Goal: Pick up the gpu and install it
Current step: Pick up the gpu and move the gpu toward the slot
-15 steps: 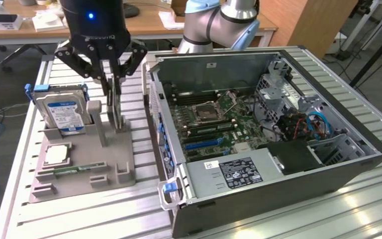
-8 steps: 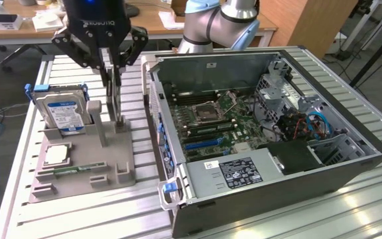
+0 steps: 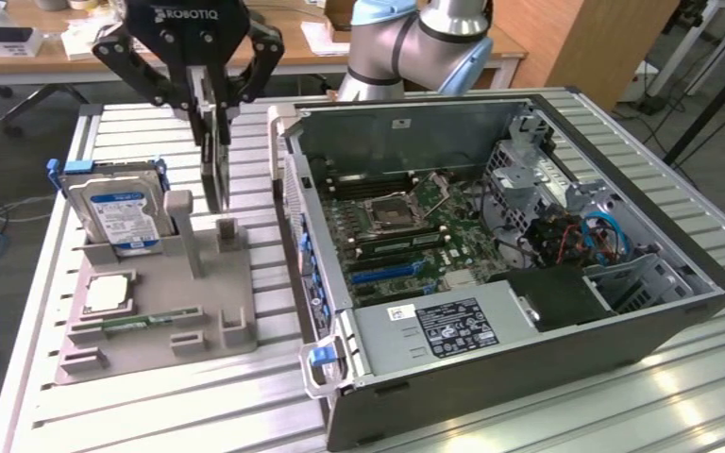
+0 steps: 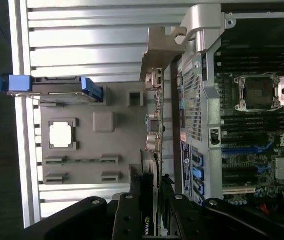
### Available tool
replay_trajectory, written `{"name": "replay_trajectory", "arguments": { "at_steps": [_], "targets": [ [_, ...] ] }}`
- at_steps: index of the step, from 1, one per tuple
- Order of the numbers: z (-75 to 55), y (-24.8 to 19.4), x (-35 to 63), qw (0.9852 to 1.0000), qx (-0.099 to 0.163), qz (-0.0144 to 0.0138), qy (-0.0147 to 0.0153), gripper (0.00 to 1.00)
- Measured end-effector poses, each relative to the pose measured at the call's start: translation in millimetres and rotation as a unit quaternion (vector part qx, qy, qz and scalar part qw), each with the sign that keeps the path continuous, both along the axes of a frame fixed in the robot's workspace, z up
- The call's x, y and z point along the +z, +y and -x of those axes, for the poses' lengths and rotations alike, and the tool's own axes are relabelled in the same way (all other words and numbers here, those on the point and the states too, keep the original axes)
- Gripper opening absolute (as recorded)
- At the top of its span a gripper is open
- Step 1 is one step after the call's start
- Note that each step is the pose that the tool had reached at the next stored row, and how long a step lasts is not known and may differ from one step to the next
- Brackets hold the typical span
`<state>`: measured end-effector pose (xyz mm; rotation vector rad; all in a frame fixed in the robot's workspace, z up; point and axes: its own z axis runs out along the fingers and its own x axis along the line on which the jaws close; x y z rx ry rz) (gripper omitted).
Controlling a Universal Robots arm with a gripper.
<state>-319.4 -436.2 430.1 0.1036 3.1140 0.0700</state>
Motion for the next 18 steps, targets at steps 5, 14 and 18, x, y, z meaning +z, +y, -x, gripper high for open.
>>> {"name": "replay_trajectory", "arguments": {
  "at_steps": [5,14,18],
  "targets": [
    [-0.8,0.0,5.8,1.0000,0.000,0.0001,0.0001,0.26],
    [-1.7,0.0,13.4,1.0000,0.000,0.0000,0.0000,0.26],
    [-5.8,0.0,13.4,1.0000,0.000,0.0000,0.0000,0.26]
  ]
}}
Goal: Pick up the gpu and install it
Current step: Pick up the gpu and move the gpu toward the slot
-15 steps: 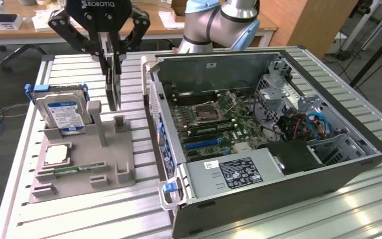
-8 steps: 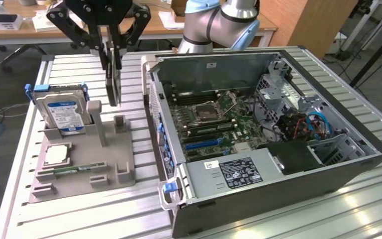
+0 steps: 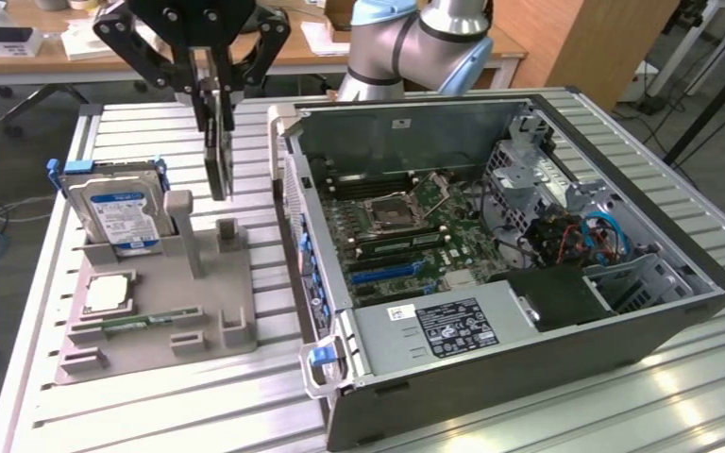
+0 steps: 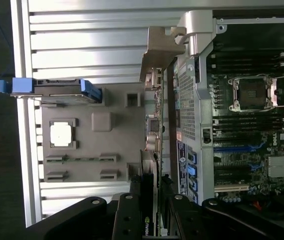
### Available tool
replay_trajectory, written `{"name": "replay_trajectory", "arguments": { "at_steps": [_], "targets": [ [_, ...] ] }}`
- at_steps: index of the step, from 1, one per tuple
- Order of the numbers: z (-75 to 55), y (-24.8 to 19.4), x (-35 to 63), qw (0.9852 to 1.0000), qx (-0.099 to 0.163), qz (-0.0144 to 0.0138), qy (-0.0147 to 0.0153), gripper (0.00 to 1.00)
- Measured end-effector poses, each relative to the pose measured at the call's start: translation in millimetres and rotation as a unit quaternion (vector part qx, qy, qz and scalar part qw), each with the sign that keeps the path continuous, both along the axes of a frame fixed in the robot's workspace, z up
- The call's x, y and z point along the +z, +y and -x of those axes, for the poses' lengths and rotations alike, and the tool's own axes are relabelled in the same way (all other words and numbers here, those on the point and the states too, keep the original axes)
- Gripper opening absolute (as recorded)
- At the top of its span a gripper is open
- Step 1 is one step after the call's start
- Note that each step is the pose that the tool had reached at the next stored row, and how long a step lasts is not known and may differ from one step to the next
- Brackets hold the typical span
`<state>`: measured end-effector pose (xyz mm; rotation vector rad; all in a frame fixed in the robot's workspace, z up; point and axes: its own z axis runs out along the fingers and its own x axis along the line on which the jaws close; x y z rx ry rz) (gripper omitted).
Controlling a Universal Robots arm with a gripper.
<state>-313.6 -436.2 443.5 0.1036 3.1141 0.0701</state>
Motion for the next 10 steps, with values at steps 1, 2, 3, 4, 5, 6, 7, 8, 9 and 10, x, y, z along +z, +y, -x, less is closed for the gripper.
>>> {"name": "replay_trajectory", "arguments": {
  "at_steps": [1,2,3,4,5,6,7,8,9,10],
  "targets": [
    [-2.5,0.0,0.0,1.0000,0.000,0.0000,0.0000,0.26],
    [-5.7,0.0,0.0,1.0000,0.000,0.0000,0.0000,0.26],
    [-9.1,0.0,0.0,1.0000,0.000,0.0000,0.0000,0.26],
    [-12.6,0.0,0.0,1.0000,0.000,0.0000,0.0000,0.26],
    [-16.1,0.0,0.0,1.0000,0.000,0.0000,0.0000,0.26],
    [-19.7,0.0,0.0,1.0000,0.000,0.0000,0.0000,0.26],
    [-23.2,0.0,0.0,1.0000,0.000,0.0000,0.0000,0.26],
    [-26.6,0.0,0.0,1.0000,0.000,0.0000,0.0000,0.26],
    [-30.0,0.0,0.0,1.0000,0.000,0.0000,0.0000,0.26],
    [-33.7,0.0,0.0,1.0000,0.000,0.0001,0.0000,0.26]
  ]
}}
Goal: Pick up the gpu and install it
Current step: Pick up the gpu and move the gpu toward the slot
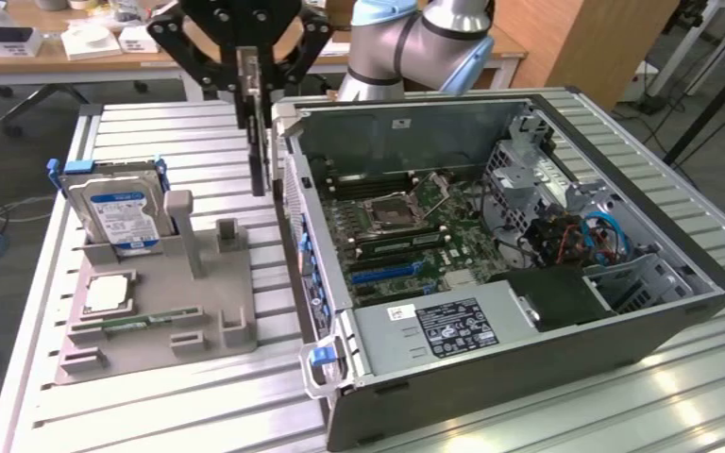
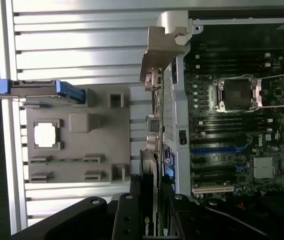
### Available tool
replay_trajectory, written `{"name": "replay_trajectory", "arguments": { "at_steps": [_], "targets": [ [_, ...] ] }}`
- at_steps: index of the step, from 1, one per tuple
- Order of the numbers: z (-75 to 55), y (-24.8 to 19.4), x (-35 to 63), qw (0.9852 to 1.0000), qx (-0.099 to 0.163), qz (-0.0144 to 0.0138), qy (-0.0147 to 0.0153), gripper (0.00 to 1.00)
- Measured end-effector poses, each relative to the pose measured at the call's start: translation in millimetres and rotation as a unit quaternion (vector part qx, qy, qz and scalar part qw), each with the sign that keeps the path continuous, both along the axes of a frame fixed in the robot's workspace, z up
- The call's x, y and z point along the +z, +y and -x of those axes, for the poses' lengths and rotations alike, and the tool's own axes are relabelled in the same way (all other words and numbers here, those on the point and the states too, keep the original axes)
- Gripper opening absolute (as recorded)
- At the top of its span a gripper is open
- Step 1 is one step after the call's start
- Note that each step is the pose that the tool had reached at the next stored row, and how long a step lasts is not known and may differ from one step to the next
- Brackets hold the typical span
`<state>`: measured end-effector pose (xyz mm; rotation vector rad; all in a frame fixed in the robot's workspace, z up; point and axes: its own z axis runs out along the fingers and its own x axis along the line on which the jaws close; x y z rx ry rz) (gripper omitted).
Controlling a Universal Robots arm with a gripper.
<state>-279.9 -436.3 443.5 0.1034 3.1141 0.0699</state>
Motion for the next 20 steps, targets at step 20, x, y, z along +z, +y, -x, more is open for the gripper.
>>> {"name": "replay_trajectory", "arguments": {
  "at_steps": [20],
  "targets": [
    [-78.6,0.0,0.0,1.0000,0.000,0.0000,0.0000,0.26]
  ]
}}
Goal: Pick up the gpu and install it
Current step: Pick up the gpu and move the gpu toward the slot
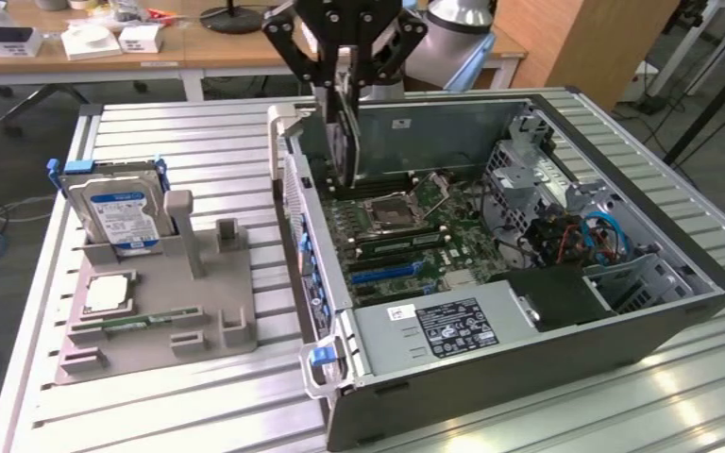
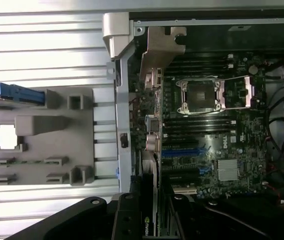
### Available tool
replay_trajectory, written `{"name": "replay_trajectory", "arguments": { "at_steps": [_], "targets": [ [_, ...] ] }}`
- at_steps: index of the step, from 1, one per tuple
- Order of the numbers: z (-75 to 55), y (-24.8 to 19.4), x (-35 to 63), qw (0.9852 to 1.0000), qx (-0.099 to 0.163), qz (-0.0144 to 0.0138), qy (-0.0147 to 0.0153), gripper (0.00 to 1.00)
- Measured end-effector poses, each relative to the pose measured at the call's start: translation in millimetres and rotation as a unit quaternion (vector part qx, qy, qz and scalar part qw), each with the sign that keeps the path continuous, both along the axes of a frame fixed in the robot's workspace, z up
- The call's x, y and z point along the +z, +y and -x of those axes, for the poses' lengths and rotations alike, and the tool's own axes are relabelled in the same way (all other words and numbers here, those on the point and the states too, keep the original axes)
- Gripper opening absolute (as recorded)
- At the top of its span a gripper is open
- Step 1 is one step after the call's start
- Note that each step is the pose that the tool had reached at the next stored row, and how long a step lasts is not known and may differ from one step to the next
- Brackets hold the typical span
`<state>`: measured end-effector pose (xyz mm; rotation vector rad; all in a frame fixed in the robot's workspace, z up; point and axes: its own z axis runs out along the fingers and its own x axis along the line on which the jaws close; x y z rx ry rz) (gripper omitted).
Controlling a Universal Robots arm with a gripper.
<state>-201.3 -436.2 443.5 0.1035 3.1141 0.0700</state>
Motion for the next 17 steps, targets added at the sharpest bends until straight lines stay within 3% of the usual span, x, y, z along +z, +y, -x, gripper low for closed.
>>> {"name": "replay_trajectory", "arguments": {
  "at_steps": [17],
  "targets": [
    [-61.3,0.0,0.0,1.0000,0.000,0.0000,0.0000,0.26]
  ]
}}
